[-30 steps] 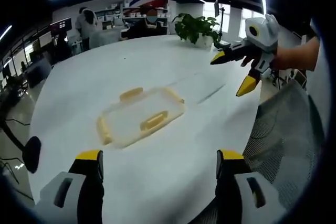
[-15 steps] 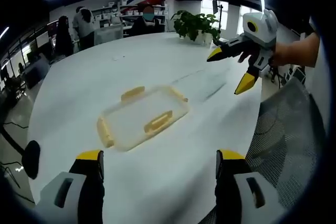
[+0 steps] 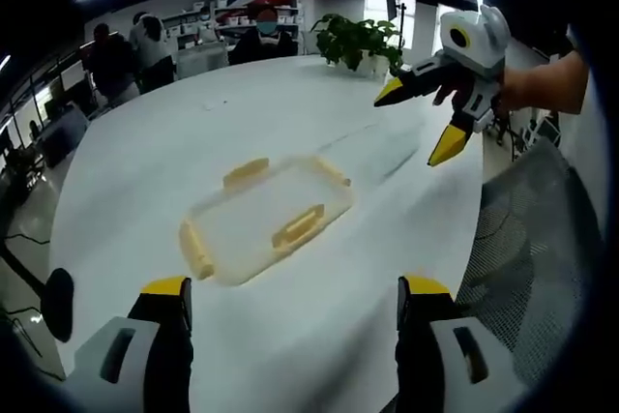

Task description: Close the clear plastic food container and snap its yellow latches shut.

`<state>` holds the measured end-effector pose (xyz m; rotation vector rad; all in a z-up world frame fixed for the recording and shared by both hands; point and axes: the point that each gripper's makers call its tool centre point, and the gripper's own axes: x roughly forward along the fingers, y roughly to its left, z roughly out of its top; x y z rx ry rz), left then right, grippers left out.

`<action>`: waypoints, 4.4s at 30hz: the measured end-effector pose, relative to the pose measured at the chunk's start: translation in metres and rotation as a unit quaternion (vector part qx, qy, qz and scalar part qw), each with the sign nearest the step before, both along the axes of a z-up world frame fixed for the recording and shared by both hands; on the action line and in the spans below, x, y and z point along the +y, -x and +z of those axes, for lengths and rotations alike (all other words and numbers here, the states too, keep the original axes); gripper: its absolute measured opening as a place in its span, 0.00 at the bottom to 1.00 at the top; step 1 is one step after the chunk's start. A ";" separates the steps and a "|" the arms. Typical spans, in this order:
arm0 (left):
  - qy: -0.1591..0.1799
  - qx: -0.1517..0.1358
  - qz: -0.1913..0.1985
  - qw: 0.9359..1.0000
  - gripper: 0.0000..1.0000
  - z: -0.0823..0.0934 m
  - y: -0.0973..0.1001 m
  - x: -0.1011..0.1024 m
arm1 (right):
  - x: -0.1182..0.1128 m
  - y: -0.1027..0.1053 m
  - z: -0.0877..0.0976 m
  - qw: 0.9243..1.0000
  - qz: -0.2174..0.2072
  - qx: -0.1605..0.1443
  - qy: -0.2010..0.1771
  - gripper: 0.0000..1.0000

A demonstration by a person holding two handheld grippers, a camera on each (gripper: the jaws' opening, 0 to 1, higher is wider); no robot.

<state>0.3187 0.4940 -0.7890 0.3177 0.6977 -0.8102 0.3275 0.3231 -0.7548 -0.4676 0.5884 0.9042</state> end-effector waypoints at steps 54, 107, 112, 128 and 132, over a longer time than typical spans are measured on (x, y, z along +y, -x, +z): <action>-0.076 -0.004 -0.096 0.992 0.82 -0.015 -0.042 0.008 | 0.025 -0.033 -0.012 0.997 0.069 0.005 0.044 0.58; -0.178 -0.006 -0.231 0.956 0.74 -0.034 -0.081 0.019 | 0.043 -0.049 -0.048 0.975 0.171 0.044 0.134 0.56; -0.191 -0.008 -0.253 0.948 0.70 -0.034 -0.085 0.021 | 0.042 -0.050 -0.052 0.974 0.171 0.053 0.139 0.55; -0.213 -0.002 -0.318 0.924 0.66 -0.040 -0.092 0.021 | 0.043 -0.047 -0.068 0.967 0.186 0.080 0.153 0.53; -0.209 0.007 -0.336 0.918 0.66 -0.042 -0.091 0.020 | 0.042 -0.048 -0.072 0.966 0.187 0.085 0.154 0.52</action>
